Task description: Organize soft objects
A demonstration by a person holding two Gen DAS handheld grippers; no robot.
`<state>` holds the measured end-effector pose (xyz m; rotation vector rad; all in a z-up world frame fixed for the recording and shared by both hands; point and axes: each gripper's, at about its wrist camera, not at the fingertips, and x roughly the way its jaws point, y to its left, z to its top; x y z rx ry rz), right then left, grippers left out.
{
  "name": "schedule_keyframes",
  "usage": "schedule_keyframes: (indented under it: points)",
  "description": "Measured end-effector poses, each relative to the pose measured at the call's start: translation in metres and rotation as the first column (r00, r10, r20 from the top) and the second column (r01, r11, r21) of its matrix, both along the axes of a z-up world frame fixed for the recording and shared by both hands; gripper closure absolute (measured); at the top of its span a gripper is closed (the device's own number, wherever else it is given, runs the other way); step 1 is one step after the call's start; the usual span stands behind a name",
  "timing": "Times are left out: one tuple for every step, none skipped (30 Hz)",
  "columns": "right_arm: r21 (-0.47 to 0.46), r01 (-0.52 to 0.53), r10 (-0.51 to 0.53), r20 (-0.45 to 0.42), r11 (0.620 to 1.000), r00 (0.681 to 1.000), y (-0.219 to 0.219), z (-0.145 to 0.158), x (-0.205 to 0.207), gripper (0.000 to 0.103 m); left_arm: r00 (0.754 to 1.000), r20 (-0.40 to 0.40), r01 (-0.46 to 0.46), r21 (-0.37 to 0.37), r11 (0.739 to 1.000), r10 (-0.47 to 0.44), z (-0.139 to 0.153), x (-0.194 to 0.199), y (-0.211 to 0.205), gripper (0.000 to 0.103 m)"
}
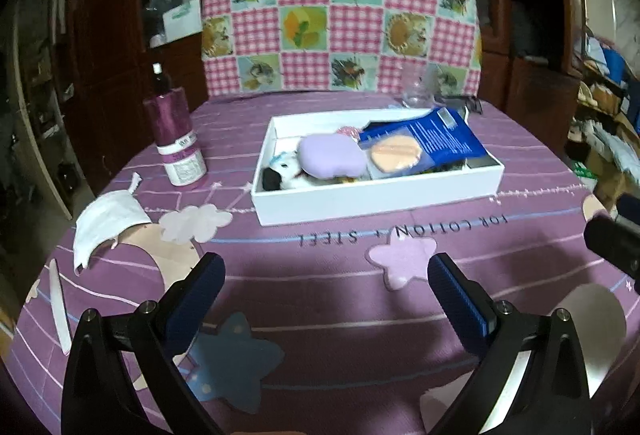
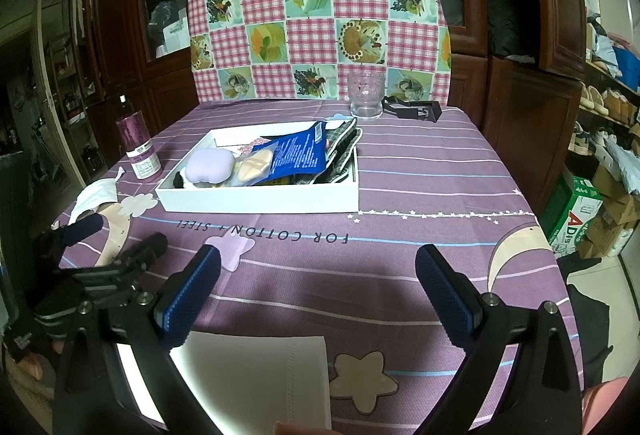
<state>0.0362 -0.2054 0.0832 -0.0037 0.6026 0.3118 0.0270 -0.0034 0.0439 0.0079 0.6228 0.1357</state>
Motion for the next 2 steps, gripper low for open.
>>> schedule_keyframes:
  points:
    - [0.000,0.000,0.000,0.001,1.000,1.000,-0.0003,0.0001,0.0003,0.005,1.000,0.002,0.005,0.003,1.000,-0.005,0.0001,-0.0005,-0.0015,0.001]
    - [0.001,0.000,0.000,0.001,1.000,1.000,0.0001,0.0002,0.0002,0.005,1.000,0.006,0.005,0.011,1.000,-0.005,0.0006,-0.0008,-0.0026,0.001]
